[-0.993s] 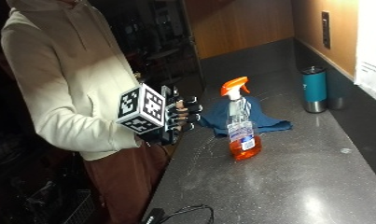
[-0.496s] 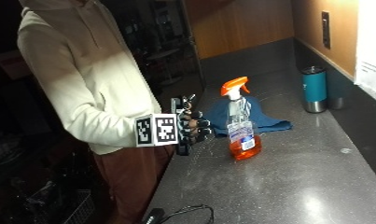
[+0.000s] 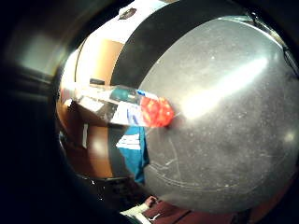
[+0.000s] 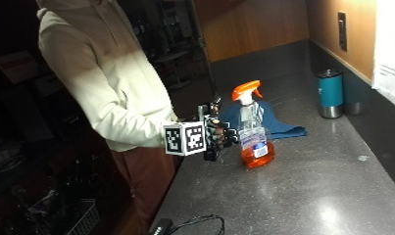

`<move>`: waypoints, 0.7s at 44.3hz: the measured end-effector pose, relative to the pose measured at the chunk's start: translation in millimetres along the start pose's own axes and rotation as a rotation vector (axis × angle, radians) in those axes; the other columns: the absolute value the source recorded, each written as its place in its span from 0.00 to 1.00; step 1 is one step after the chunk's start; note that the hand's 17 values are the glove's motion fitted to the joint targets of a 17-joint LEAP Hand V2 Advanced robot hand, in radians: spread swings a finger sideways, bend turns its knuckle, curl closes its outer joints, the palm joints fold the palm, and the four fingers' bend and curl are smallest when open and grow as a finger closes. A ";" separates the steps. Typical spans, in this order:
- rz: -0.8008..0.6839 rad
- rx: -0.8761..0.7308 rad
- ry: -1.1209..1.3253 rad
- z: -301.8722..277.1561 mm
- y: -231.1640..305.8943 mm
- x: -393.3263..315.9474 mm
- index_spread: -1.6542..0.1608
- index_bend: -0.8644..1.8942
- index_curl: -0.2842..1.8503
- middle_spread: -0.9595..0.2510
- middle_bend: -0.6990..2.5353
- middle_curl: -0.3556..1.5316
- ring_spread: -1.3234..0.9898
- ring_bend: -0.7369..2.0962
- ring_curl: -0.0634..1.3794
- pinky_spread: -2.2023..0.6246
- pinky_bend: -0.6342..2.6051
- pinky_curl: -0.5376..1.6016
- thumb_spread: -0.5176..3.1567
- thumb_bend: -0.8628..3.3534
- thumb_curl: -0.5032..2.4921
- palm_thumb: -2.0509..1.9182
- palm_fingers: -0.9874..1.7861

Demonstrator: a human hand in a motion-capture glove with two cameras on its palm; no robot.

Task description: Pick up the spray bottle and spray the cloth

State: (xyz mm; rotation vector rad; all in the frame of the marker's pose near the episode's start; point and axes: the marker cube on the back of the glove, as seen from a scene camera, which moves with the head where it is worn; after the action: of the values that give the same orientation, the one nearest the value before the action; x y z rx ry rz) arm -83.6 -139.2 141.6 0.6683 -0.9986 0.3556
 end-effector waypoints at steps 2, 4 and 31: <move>0.002 -0.002 -0.002 5.5 -0.8 -1.6 0.75 0.35 0.19 0.83 0.27 0.35 0.59 0.39 0.24 0.83 0.35 0.42 0.39 0.20 0.28 0.65 0.33; -0.003 0.002 -0.003 12.3 -0.5 -2.0 0.75 0.35 0.19 0.83 0.27 0.35 0.59 0.39 0.24 0.83 0.35 0.42 0.39 0.20 0.28 0.65 0.33; 0.046 -0.018 -0.028 66.1 -18.5 3.4 0.75 0.35 0.19 0.81 0.27 0.35 0.58 0.39 0.24 0.83 0.35 0.42 0.37 0.20 0.27 0.63 0.33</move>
State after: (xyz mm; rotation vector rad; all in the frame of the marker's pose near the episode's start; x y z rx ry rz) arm -114.6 -196.9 162.4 0.6362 -1.0442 0.3777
